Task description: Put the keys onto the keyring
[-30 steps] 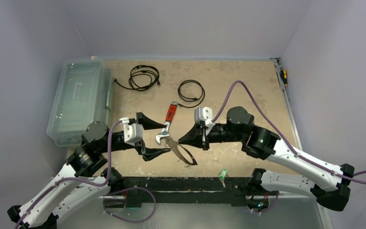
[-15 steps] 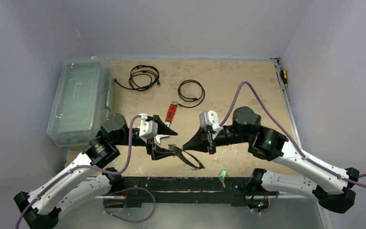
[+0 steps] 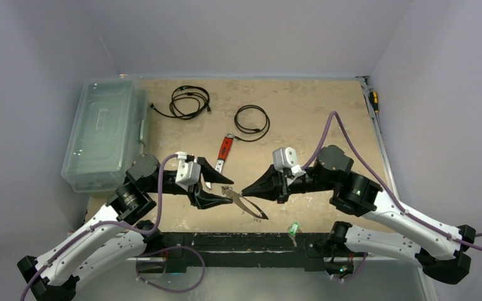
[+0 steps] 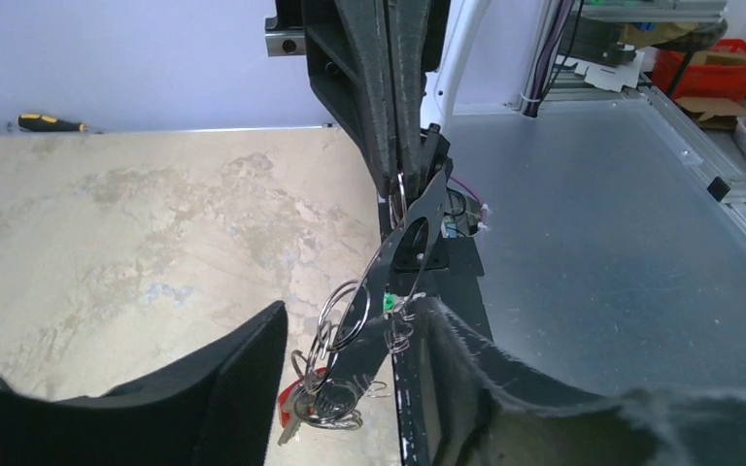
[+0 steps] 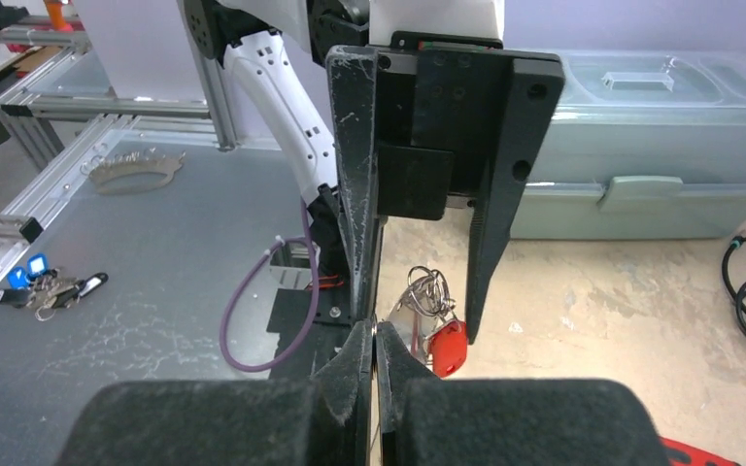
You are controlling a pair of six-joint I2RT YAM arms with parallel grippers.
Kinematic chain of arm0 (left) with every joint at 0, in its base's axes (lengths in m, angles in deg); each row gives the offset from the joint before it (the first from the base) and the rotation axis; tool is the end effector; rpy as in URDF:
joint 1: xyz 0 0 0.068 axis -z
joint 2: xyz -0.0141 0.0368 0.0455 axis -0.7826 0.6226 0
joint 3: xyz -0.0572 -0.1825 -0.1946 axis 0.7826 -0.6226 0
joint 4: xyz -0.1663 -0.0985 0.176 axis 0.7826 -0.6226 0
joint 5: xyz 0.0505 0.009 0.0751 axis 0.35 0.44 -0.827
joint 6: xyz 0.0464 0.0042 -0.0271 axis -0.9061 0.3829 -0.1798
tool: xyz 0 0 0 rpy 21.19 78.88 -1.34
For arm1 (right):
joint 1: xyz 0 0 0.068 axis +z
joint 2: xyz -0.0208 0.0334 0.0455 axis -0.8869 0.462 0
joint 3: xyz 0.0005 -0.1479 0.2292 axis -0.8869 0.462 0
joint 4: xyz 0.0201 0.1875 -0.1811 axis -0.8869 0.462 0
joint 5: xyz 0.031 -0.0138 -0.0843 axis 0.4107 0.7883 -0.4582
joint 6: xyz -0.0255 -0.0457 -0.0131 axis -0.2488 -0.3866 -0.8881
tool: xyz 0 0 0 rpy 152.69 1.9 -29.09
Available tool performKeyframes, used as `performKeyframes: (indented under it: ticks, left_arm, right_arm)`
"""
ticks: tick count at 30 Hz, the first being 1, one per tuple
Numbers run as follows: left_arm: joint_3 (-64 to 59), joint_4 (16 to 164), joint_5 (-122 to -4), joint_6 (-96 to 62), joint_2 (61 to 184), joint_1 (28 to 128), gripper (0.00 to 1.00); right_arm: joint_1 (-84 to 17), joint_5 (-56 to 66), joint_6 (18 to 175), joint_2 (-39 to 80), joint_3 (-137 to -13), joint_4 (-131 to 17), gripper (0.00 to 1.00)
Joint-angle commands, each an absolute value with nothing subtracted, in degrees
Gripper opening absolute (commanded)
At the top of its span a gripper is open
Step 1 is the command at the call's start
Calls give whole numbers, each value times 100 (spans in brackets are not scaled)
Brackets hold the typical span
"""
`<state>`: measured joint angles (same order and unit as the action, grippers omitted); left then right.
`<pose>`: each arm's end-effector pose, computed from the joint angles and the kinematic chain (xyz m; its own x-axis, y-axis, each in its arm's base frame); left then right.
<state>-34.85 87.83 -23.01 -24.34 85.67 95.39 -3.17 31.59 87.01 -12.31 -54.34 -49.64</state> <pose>0.0922 -0.1256 0.3455 -0.0573 -0.0154 -0.9982 0.9976 -0.0399 -0.0566 0.0760 0.1672 0.3971 0.0342 -0.0122 -0.9993 -0.9977 -0.0584 -0.0334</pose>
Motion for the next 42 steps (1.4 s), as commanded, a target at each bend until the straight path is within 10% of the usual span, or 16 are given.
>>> performKeyframes:
  ticks: [1, 5, 10, 18, 42]
  left_arm:
    - [-3547, 9219, -2065, -2209, 8630, 9535, 38]
    - [-3570, 9306, -2063, -2057, 8712, 9537, 23]
    - [-3593, 9238, -2173, -2151, 8550, 9538, 39]
    - [-3667, 9560, -1806, -1862, 8615, 9536, 0]
    - [-3414, 9227, -1012, -1845, 8463, 9536, 0]
  right_arm:
    - [-298, 3215, 8866, -1244, -5433, -5718, 0]
    - [-298, 3256, 8847, -1156, -5499, -5693, 0]
    - [-298, 3346, 8803, -1081, -5538, -5631, 0]
    - [-294, 3332, 8672, -971, -5722, -5331, 0]
    - [-268, 3423, 8019, -375, -6528, -3498, 0]
